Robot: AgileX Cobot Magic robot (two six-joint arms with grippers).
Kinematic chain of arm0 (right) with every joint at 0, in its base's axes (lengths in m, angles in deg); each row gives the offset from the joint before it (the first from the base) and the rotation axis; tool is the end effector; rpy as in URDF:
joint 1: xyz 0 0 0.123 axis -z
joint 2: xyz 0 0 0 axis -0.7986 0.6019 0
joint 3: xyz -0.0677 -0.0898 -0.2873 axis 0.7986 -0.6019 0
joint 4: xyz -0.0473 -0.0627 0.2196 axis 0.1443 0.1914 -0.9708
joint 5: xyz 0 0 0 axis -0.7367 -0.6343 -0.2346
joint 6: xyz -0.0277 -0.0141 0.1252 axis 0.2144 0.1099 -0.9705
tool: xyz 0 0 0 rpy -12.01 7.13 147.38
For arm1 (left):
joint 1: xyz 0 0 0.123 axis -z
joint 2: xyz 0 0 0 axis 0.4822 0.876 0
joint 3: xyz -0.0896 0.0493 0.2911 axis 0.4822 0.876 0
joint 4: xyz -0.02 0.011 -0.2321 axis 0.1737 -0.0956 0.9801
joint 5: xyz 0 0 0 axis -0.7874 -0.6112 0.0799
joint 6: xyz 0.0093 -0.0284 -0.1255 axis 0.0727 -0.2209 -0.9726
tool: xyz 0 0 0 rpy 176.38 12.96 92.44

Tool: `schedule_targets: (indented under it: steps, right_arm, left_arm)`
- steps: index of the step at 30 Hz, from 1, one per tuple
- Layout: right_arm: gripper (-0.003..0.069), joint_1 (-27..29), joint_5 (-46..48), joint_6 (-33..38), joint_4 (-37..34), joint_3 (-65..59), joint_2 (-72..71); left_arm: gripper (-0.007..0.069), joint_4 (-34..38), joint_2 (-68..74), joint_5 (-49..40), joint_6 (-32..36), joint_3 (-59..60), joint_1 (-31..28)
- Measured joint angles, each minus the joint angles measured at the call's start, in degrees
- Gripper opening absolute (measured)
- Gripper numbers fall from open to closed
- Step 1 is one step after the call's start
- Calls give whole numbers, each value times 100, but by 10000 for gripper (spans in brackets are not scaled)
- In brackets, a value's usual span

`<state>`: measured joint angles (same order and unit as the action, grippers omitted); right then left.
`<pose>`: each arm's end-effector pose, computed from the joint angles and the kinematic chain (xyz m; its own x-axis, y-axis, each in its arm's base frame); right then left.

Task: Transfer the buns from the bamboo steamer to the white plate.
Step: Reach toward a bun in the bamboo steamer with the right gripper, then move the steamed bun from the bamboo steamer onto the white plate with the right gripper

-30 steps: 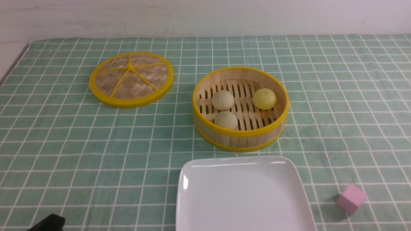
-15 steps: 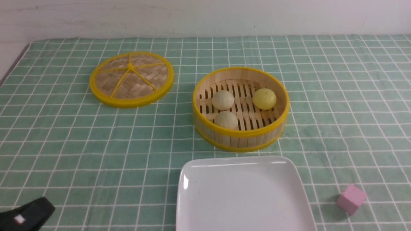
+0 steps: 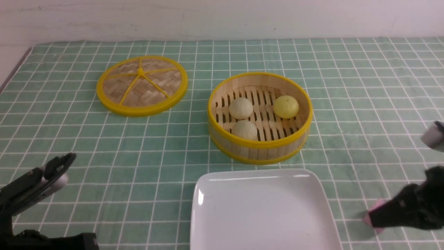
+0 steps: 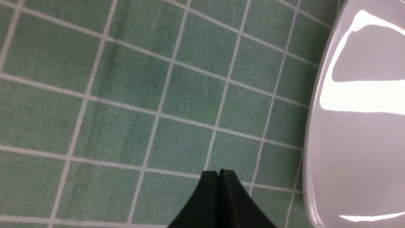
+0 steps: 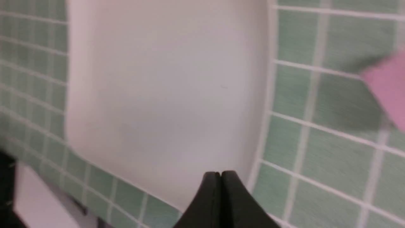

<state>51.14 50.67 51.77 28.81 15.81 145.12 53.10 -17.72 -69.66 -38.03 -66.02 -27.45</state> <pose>0.1783 0.0877 0.2507 -0.9348 -0.0513 -0.3516 -0.2632 0.7647 0.5882 0.1007 -0.0484 0.2164 -0.8749 -0.3546 -0.3299 -0.1670 0.8601 -0.4819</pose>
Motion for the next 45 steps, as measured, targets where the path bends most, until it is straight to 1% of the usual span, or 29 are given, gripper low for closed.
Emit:
schedule_targets:
  steps: [1,2,4,5,7,9,10,11,12,13,14,15,18,21,24,26,29,31,32,33,34,35,37,38,39,42,45]
  right_arm:
    - [-1,-105,106,259,-202,359,412]
    - [-1,-215,115,323,-237,612,689]
    - [1,-519,52,251,-146,1116,1212]
    - [6,-774,-83,48,126,1544,1551]
    - [21,-1109,-283,-350,563,2134,1922]
    - [46,-1369,-522,-779,1165,2676,2311]
    - [55,-1426,-546,-887,1238,2811,2353]
    - [76,-1553,-669,-1152,1599,3148,2587]
    - [119,-1708,-843,-1536,2213,3665,2870]
    - [161,-1804,-929,-1821,2580,4085,3097]
    - [193,-1854,-984,-1995,2843,4359,3250]
    - [206,-1870,-1005,-2064,2940,4462,3309]
    - [293,-1928,-1138,-2400,3442,5023,3696]
    - [345,-1941,-1285,-2513,3728,5417,4105]
    - [370,-1941,-1519,-2531,4011,5694,4536]
    - [365,-1942,-1762,-2549,4286,5806,4913]
    - [341,-1942,-1896,-2549,4499,5825,5110]
    - [286,-1942,-1943,-2549,4678,5825,5248]
    - [280,-1942,-1949,-2549,4689,5825,5261]
    - [255,-1942,-1955,-2549,4724,5832,5270]
    - [193,-1942,-1955,-2549,4740,5847,5286]
    - [185,-1942,-1955,-2549,4740,5852,5286]
    - [73,-1949,-1886,-2549,4706,5872,5255]
    - [29,-1949,-1805,-2549,4671,5872,5219]
    - [11,-1953,-1685,-2549,4630,5872,5155]
    - [11,-1953,-1213,-2549,4526,5872,4852]
    - [11,-1953,-531,-2549,4366,5864,4250]
  left_arm:
    - [1,98,44,0,134,-5,0]
    - [1,142,58,0,186,-12,0]
    - [1,196,62,17,255,-12,0]
    - [1,222,62,17,255,-12,0]
    - [3,234,62,17,255,-12,0]
    - [6,234,62,17,255,-12,0]
    - [6,234,62,17,255,-12,0]
    - [8,234,62,21,255,-12,0]
    - [13,234,62,24,255,-12,0]
    - [15,234,62,24,255,-12,0]
    - [16,234,62,28,255,-12,0]
    - [16,234,62,28,255,-12,0]
    - [20,240,62,28,255,-12,0]
    - [23,248,62,35,255,-12,0]
    - [26,253,62,35,255,-12,0]
    - [33,253,62,35,255,-12,0]
    - [35,253,62,35,255,-12,0]
    - [39,253,62,35,255,-12,0]
    - [39,253,62,35,255,-12,0]
    - [41,253,62,35,255,-12,0]
    - [42,253,62,35,255,-12,0]
    - [42,253,62,35,255,-12,0]
    - [44,253,62,35,255,-12,0]
    - [44,253,62,35,255,-12,0]
    - [44,253,62,35,255,-12,0]
    - [45,253,62,35,255,-12,0]
    - [50,253,62,35,255,-12,0]
